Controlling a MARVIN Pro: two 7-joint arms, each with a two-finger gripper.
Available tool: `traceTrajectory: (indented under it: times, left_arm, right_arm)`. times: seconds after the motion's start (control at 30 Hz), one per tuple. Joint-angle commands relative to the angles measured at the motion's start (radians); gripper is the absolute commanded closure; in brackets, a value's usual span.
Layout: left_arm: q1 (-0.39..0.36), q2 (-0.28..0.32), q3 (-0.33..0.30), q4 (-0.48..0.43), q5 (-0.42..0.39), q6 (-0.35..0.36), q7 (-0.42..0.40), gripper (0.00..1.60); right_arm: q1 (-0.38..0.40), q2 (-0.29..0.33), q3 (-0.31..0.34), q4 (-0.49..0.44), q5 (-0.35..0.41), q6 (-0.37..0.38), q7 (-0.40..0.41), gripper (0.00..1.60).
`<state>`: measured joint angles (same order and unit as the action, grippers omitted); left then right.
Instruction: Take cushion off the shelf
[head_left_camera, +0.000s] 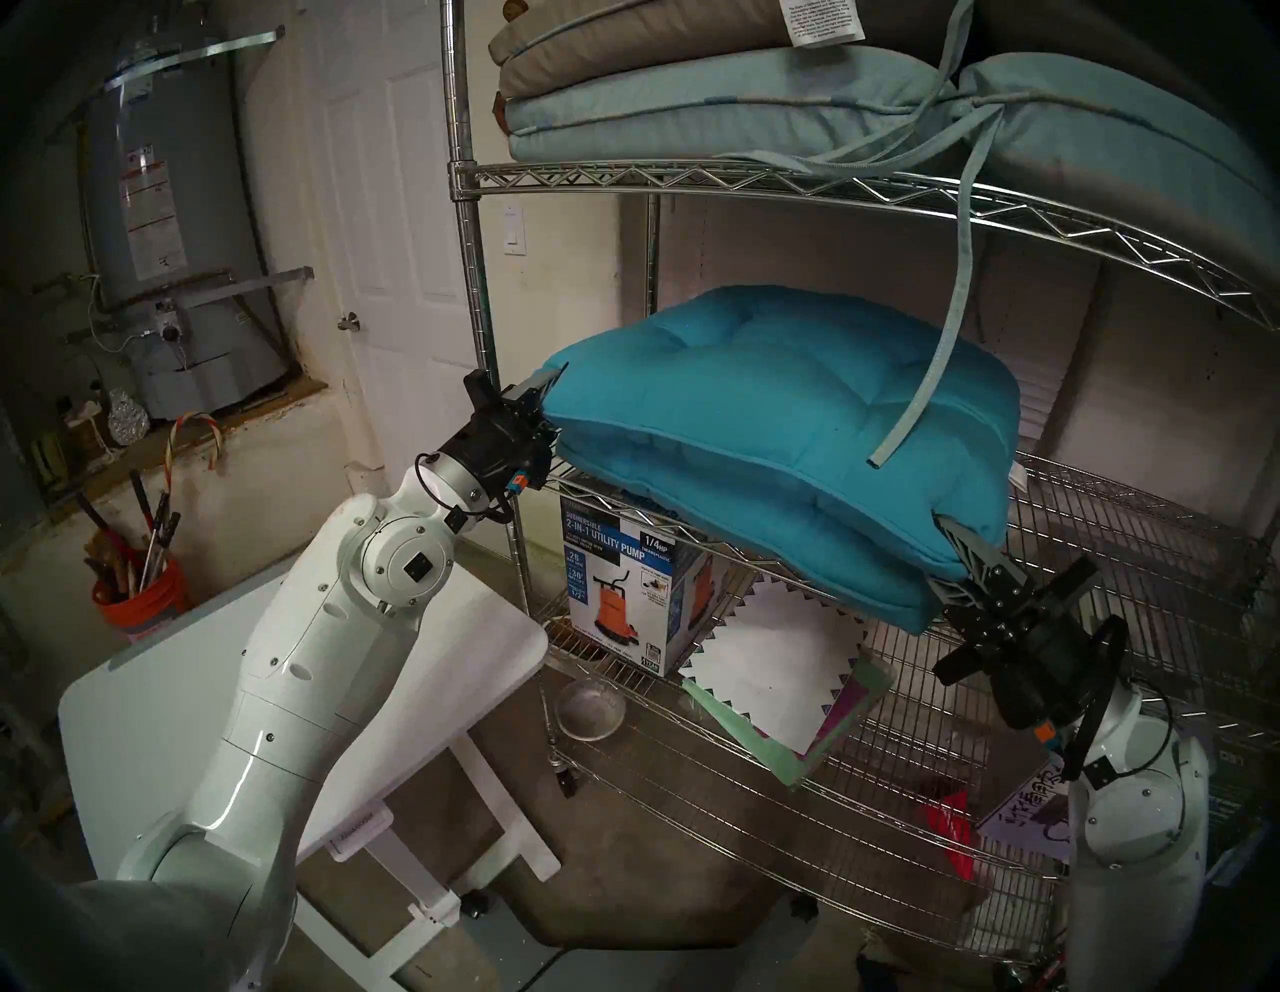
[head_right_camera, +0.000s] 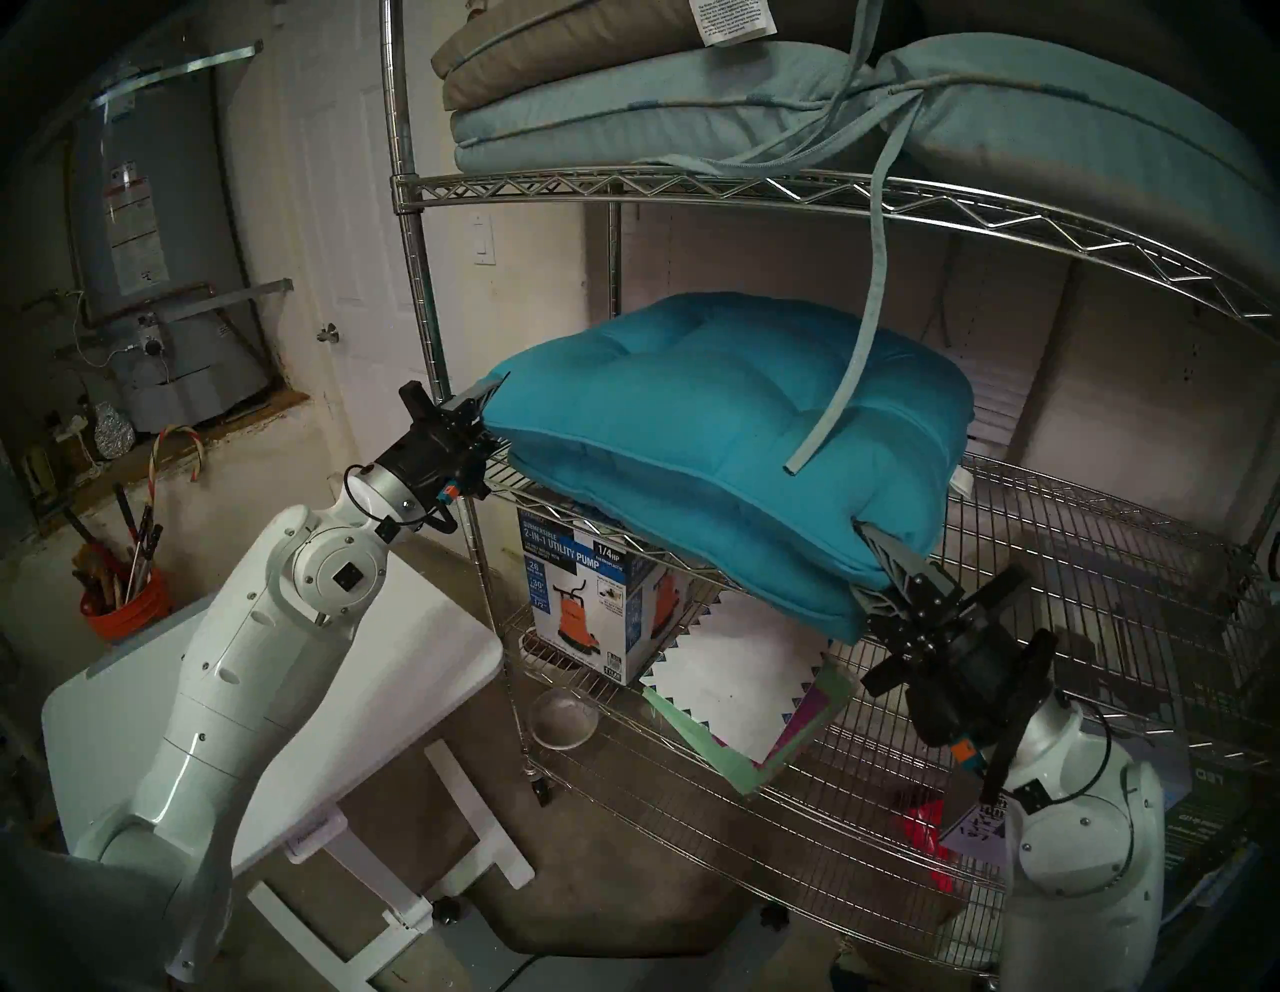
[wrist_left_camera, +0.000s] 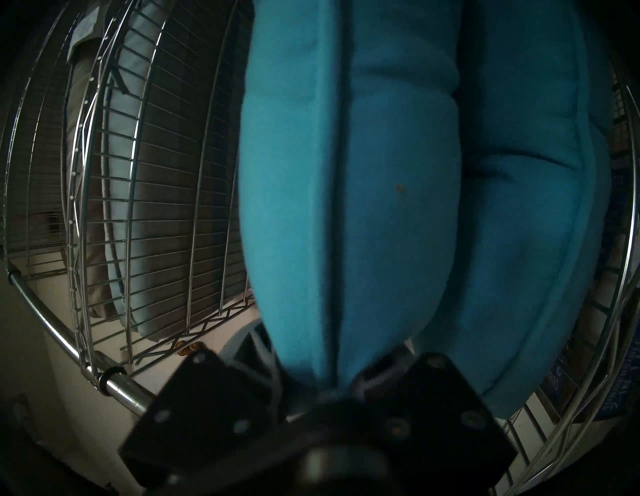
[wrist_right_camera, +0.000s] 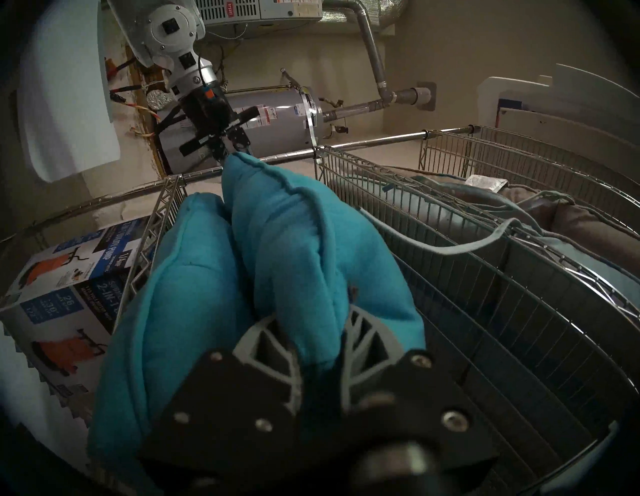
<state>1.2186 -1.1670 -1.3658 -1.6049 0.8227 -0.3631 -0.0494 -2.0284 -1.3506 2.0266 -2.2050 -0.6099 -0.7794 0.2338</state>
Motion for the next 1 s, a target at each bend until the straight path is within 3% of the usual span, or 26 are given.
traceTrajectory:
  times: [0.0, 0.37, 0.97]
  left_arm:
    - [-0.022, -0.001, -0.022, -0.039, -0.014, -0.014, 0.023, 1.60]
    - [-0.063, -0.006, -0.039, -0.065, -0.032, -0.017, 0.010, 1.60]
    - [-0.112, 0.008, -0.100, -0.188, -0.057, -0.017, -0.026, 1.60]
  right_arm:
    - [0.101, 0.072, -0.013, 0.001, 0.004, 0.075, -0.042, 1.60]
    - [0.215, 0.159, -0.019, 0.003, 0.020, 0.158, -0.062, 1.60]
    - [0.336, 0.210, -0.031, 0.011, 0.046, 0.217, -0.040, 1.60]
